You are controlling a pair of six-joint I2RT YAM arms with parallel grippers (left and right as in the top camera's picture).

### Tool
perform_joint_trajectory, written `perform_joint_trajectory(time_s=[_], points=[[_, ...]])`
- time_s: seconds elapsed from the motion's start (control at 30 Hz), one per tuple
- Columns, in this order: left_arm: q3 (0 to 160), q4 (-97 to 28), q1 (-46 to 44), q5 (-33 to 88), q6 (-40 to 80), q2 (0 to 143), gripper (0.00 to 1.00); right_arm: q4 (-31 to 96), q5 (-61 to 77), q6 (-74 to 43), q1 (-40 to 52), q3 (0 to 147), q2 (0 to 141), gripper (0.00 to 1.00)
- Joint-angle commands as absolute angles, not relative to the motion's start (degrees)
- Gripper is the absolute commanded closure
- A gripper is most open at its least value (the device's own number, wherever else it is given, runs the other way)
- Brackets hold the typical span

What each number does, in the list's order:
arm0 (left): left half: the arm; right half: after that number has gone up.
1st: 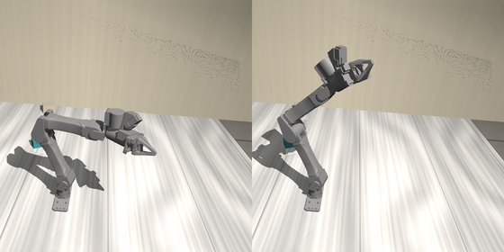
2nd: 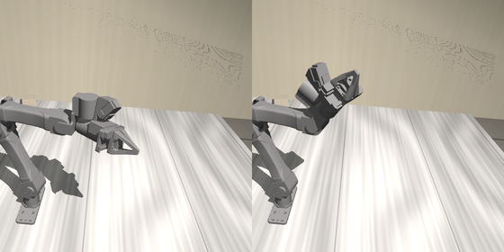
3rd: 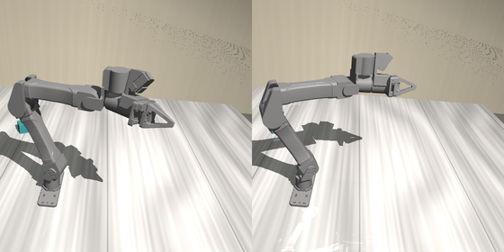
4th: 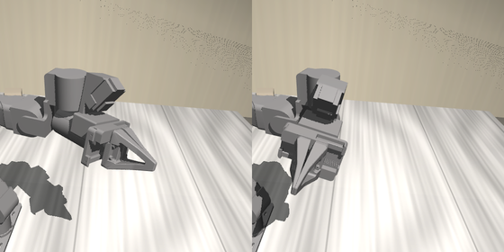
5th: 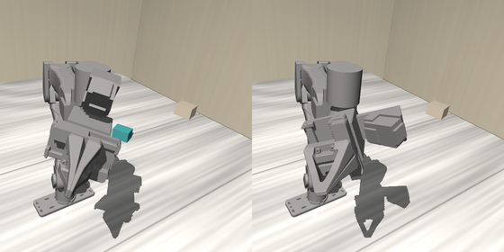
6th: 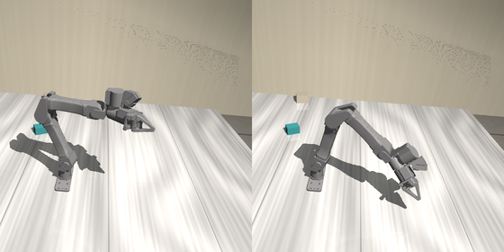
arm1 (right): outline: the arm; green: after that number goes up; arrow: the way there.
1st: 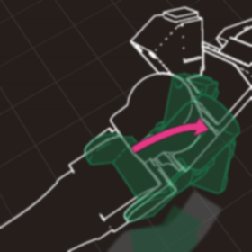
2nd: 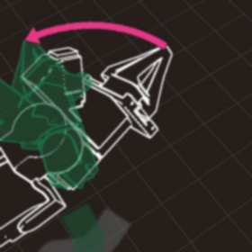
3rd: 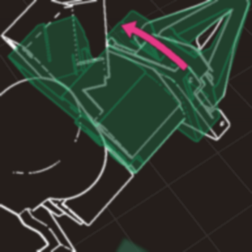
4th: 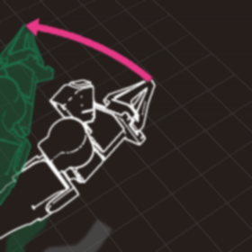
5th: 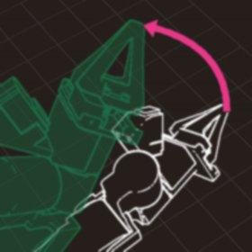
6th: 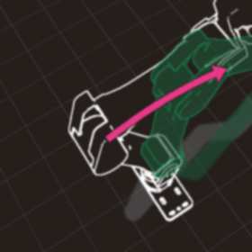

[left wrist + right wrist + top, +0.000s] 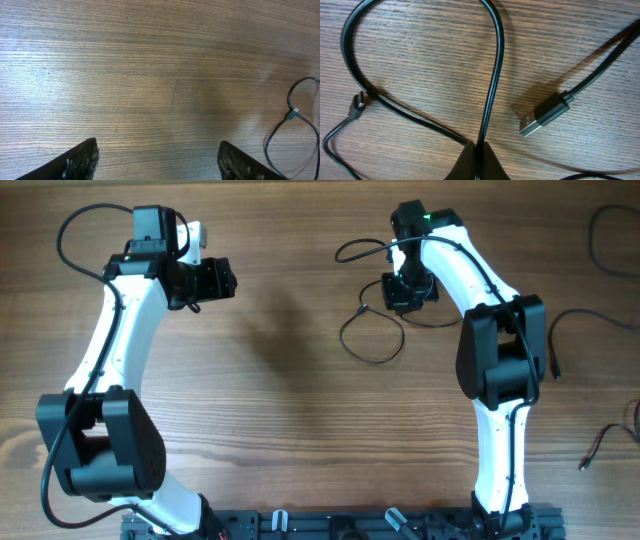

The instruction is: Untangle cables

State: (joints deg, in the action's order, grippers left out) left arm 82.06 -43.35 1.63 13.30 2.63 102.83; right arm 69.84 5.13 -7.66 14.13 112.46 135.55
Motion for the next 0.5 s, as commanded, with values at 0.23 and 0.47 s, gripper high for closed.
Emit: perform_joint_trajectory(time_s=[0.23,0.47], points=[[81.76,-43.35,1.72,13.02,1.74,101.12,0.22,70.24,11.29,-0.10,15.51,111.98,136.57,0.59],[81.76,-43.35,1.72,13.02,1.74,100.77,0.22,69.71,10.83,0.05,16.49,111.98,136.57,0.57]])
